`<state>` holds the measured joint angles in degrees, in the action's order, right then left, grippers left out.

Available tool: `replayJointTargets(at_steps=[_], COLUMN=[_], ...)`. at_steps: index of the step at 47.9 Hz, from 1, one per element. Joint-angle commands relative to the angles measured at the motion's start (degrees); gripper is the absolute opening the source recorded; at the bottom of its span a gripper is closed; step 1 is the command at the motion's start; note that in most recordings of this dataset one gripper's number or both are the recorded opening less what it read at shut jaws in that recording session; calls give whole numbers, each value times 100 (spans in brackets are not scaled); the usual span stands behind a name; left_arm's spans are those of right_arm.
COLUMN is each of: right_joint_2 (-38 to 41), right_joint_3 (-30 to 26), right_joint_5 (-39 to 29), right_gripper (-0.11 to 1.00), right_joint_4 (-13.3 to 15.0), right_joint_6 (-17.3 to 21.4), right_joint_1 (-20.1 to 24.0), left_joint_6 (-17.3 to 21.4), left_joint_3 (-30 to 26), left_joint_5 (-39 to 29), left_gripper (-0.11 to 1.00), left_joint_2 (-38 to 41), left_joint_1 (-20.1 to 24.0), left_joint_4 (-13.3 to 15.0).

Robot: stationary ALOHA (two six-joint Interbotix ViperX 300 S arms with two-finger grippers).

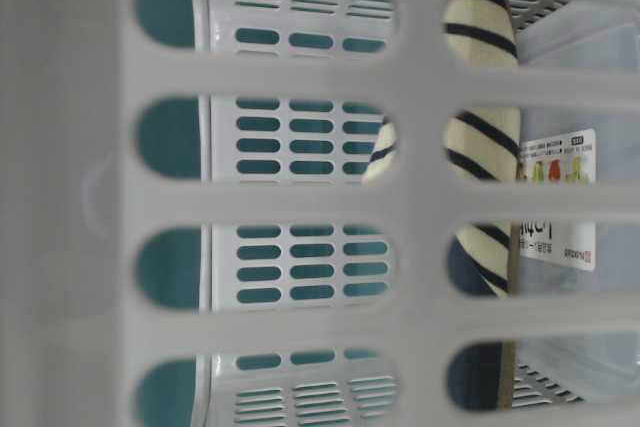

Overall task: Pick up the blue cloth from the shopping basket with the left arm.
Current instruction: 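Lift the pinched blue cloth upward out of the basket bottom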

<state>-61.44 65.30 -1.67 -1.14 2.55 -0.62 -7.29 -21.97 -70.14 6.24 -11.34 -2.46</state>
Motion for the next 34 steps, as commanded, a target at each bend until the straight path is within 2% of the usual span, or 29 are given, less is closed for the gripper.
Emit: replayJointTargets(at_steps=[1,8,23,34], right_joint_2=[35,35,18,18], right_joint_3=[-44,-44,-44,-44], right_joint_5=[53,53,53,53], right_gripper=[78,78,78,78], right_joint_4=[-18,-18,-18,-18], right_joint_6=[9,79,141,149], right_joint_1=[0,0,-9,0], left_joint_6=[0,0,-44,-9], left_joint_3=[-18,352,1811,2030], left_joint_5=[26,431,1749,1846], left_gripper=[18,18,18,18], left_joint_2=[-281,-650,-1635,-1749], left_joint_1=[35,53,97,202], left_joint_4=[-26,-26,-26,-26])
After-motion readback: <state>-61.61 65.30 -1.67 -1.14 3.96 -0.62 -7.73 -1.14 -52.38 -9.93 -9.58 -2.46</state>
